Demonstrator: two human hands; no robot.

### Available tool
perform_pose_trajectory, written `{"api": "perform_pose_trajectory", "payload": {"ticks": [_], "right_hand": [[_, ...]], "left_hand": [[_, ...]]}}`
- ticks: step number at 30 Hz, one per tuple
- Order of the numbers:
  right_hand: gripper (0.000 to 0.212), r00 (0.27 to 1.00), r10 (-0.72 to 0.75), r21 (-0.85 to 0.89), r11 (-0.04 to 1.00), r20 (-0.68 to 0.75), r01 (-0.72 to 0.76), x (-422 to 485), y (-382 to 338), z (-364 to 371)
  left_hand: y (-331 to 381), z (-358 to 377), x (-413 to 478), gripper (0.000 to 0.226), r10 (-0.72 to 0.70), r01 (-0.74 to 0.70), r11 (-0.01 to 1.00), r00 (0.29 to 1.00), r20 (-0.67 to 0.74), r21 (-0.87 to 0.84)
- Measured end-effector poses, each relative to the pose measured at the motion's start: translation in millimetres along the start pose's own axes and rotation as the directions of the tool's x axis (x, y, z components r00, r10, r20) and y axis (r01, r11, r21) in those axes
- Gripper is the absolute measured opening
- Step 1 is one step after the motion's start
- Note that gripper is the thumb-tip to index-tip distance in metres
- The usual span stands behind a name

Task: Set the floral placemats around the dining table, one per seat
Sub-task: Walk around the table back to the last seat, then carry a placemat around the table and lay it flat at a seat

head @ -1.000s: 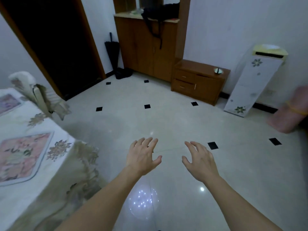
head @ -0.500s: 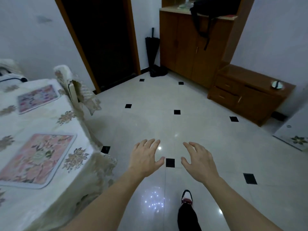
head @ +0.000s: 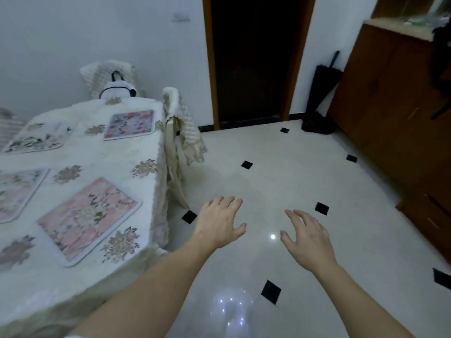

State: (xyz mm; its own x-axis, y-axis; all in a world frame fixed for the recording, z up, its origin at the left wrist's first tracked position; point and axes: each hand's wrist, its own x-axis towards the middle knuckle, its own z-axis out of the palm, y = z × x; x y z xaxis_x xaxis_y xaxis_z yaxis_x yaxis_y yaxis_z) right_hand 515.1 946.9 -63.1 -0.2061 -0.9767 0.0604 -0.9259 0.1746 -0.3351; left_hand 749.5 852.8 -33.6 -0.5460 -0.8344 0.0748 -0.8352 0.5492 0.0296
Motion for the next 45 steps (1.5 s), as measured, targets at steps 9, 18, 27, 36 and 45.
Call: {"api": "perform_pose_trajectory", "payload": {"ticks": [9, 18, 27, 36, 45], "right_hand": [[0.058, 0.946, -0.314, 0.003, 0.949, 0.08, 0.315, 142.8, -75.9, 21.9], [0.058, 0.829, -0.53, 0.033, 0.845, 0.179, 0.533, 252.6, -189.3, 89.5], [0.059, 0.674, -0.675, 0.097, 0.725, 0.3, 0.682, 351.7, -341.8, 149.4], [0.062, 0.442, -0.805, 0.235, 0.554, 0.396, 0.798, 366.7, -444.7, 226.9], [0.054, 0.313, -0.789, 0.251, 0.498, 0.528, 0.83, 346.0, -495.8, 285.5]], "left_hand": [[-85.7, 4.4, 18.6, 0.07, -0.321, 0.321, 0.947, 0.946, -0.041, -0.011], [-210.1, 25.8, 48.1, 0.068, -0.507, 0.508, 0.861, 0.857, -0.087, -0.014], [-360.1, 42.0, 46.3, 0.067, -0.738, 0.733, 0.674, 0.663, -0.126, -0.092], [-407.7, 70.9, -43.3, 0.066, -0.942, 0.936, 0.336, 0.333, -0.046, -0.105], [-411.3, 90.1, -107.6, 0.059, -0.999, 0.995, -0.004, -0.009, -0.048, -0.102]]}}
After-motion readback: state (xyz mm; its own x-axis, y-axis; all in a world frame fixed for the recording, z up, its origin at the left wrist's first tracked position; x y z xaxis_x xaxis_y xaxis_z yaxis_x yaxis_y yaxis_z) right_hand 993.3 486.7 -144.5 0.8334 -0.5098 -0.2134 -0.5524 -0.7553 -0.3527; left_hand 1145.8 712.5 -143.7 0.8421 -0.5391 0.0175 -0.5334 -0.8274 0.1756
